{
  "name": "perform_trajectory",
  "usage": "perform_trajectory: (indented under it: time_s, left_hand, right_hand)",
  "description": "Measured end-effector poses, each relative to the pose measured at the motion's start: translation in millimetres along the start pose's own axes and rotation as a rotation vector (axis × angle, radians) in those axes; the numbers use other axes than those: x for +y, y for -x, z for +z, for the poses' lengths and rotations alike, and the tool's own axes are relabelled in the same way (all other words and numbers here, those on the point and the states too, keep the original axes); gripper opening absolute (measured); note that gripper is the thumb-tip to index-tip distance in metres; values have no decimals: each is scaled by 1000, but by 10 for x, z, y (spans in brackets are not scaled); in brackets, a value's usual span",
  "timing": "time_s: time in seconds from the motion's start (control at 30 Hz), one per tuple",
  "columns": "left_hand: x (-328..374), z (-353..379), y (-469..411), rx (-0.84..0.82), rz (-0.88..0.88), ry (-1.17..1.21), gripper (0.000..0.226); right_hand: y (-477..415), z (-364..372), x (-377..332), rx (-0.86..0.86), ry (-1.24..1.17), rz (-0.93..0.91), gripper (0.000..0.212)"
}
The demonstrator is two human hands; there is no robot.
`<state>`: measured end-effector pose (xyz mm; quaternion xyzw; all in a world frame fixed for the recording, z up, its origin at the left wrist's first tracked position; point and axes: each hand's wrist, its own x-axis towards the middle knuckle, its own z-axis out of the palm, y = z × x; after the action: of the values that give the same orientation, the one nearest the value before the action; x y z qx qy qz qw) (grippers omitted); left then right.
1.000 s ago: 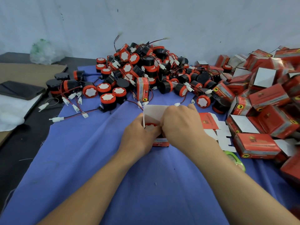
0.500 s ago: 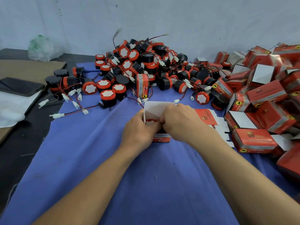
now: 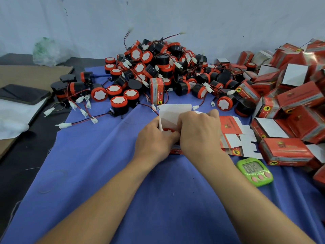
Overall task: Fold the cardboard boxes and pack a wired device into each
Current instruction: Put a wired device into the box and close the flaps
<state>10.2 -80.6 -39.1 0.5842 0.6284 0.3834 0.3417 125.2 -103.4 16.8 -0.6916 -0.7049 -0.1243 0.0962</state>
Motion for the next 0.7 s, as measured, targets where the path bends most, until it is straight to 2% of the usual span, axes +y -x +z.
perform_trajectory:
  time_s: [0.1,0.2,0.27,0.33,0.4,0.47,0.53,0.6,0.7]
  left_hand:
    - [4,1,9,4,-9,-5,46]
    - [18,2,21,6,-19,-16,43]
    - [23,-2,32,7,-2,-44,49]
    - [24,-10,42,14,21,-76,50]
    - [16,-16,46,21,26,-86,51]
    - [15,-15,53,31,22,-85,48]
    - [17,-12,62,36,27,-66,39]
    - [6,-16,68,18,43,-28,33]
    - [-25,-44,68,-42,65,53,35]
  right_hand:
    - [-72,-150,16,-119,25,-93,12]
    - [-135,-281,179,-247,-102,-125,31]
    - [-87,-285,293,-104,-349,-57,43]
    - [11,-218,382,113,-547,57,41]
    - [91,-46,446,166,-863,225,36]
    - [139,172,467,91,-1215,387,36]
    - [145,349,439,-42,-1404,409,34]
    - [135,462,374,-154,-1453,323,24]
    - [125,543,334,-167,-1412,262,18]
